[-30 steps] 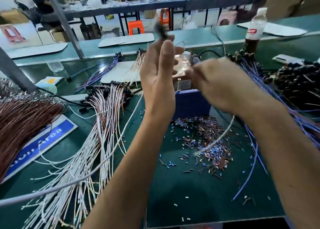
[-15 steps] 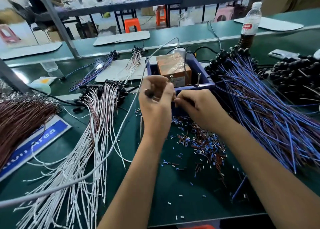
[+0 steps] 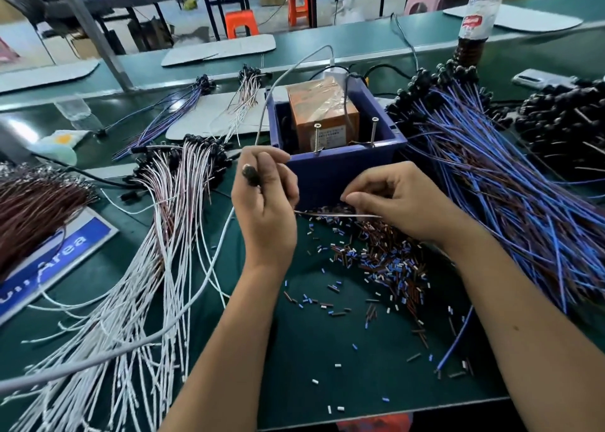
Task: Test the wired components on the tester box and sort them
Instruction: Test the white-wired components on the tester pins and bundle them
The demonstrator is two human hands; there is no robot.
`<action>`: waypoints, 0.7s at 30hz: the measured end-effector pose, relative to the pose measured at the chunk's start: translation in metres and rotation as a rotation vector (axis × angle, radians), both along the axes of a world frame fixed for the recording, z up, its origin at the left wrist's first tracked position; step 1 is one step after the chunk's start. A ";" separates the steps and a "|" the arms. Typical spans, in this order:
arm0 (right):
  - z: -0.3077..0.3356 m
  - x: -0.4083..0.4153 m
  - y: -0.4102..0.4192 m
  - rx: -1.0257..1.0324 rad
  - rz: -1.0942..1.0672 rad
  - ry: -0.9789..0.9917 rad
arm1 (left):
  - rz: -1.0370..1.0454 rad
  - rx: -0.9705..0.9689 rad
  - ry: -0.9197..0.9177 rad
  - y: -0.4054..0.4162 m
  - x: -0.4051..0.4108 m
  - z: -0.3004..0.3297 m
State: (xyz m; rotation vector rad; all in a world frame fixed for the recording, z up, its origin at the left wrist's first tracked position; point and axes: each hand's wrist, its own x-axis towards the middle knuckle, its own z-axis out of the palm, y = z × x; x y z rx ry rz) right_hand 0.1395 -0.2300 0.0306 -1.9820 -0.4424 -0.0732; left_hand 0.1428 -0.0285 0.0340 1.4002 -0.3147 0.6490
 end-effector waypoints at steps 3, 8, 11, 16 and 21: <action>0.001 -0.004 0.002 -0.073 0.139 0.199 | -0.005 0.065 0.005 -0.005 -0.001 -0.004; 0.005 -0.003 -0.008 0.035 0.239 0.375 | -0.001 0.316 -0.045 -0.002 -0.005 -0.012; 0.005 -0.002 -0.016 0.170 0.246 0.377 | -0.060 0.565 -0.111 -0.002 -0.008 -0.011; 0.000 0.001 -0.020 0.377 0.176 0.286 | -0.172 0.816 -0.141 -0.006 -0.004 -0.018; -0.003 0.001 -0.018 0.341 0.101 0.322 | -0.103 0.771 -0.114 -0.003 0.003 -0.028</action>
